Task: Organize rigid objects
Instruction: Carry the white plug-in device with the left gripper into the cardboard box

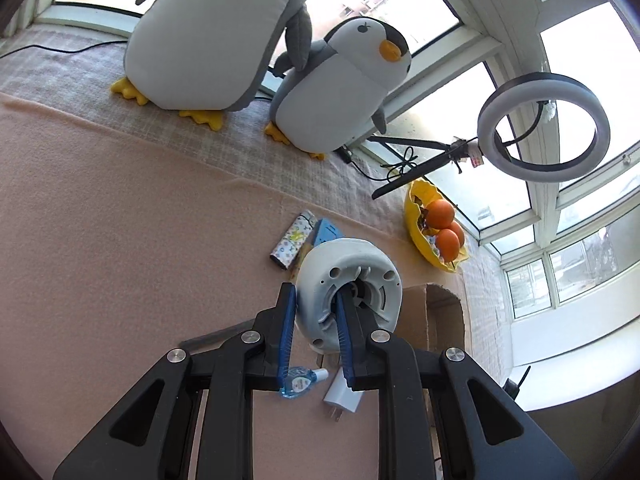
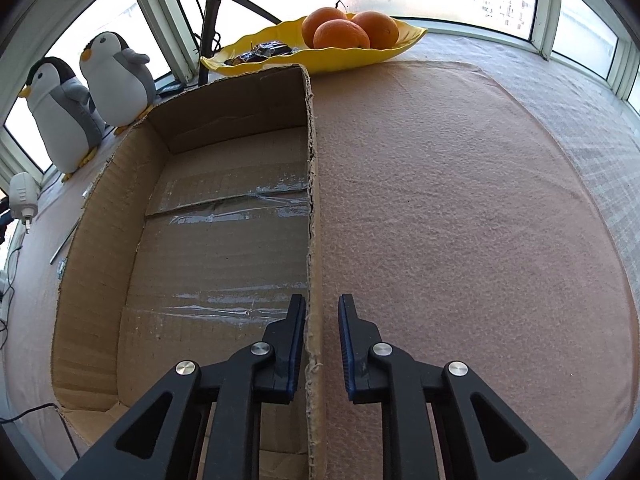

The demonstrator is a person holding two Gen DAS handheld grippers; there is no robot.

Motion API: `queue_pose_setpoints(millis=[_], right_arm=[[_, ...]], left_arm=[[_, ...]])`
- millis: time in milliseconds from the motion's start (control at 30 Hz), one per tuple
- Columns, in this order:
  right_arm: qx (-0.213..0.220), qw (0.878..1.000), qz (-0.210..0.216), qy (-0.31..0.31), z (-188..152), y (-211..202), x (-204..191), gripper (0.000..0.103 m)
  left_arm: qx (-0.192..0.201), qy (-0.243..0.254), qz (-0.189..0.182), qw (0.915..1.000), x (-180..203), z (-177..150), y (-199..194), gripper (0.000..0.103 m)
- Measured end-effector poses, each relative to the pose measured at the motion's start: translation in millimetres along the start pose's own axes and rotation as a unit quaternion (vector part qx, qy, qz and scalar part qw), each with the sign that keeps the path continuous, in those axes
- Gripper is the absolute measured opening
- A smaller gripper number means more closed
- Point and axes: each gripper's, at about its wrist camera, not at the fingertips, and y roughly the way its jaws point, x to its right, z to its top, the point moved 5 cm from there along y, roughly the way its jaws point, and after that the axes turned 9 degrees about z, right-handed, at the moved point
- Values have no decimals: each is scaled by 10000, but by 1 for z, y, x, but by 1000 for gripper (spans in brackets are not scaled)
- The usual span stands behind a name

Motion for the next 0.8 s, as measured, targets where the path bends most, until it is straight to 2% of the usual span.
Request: queue_pose_setpoints(millis=[233, 367, 567, 800], right_arm=[[157, 9998, 121, 79, -1, 0, 3, 14], [255, 9995, 137, 96, -3, -1, 3, 14], [363, 9992, 190, 42, -4, -3, 2, 14], [489, 9985, 233, 59, -6, -4, 3, 14]], left_arm=[[-378, 815, -504, 9947, 97, -29, 22, 18], [-684, 1271, -569, 9879, 140, -54, 42, 18], [-1246, 1767, -417, 9755, 187, -99, 87, 18], [-1439, 2484, 127, 9578, 222, -137, 118, 18]])
